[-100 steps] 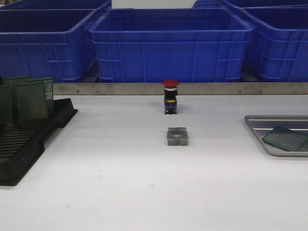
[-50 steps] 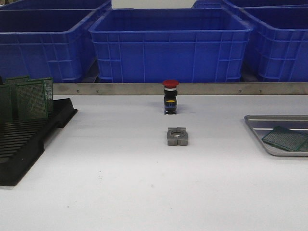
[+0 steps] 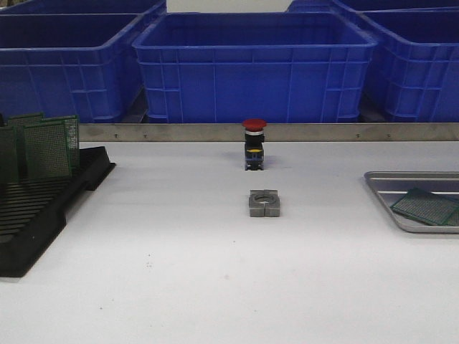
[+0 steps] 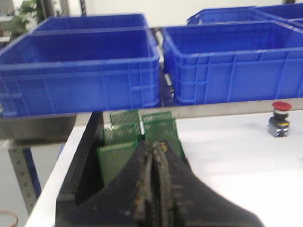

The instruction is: Place circuit board on tray

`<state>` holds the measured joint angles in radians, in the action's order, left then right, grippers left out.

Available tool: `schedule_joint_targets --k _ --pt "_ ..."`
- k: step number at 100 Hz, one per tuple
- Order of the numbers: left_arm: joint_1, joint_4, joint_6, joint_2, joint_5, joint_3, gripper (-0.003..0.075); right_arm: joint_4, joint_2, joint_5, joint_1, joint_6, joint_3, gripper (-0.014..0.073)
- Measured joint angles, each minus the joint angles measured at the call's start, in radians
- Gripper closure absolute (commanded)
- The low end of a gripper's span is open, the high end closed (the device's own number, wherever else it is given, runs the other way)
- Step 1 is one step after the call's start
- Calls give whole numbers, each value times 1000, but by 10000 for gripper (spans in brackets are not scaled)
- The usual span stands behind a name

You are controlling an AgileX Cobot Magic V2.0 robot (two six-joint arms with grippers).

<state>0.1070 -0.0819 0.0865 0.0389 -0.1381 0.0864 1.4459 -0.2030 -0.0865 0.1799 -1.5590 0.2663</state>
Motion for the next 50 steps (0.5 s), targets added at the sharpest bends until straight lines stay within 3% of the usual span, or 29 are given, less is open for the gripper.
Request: schedule_joint_targets --k 14,50 --pt "-19 94 -123 -43 -19 -87 741 0 1 -8 0 0 0 706" --pt "-51 114 -126 -45 -27 -86 741 0 1 -43 0 0 -1 706"
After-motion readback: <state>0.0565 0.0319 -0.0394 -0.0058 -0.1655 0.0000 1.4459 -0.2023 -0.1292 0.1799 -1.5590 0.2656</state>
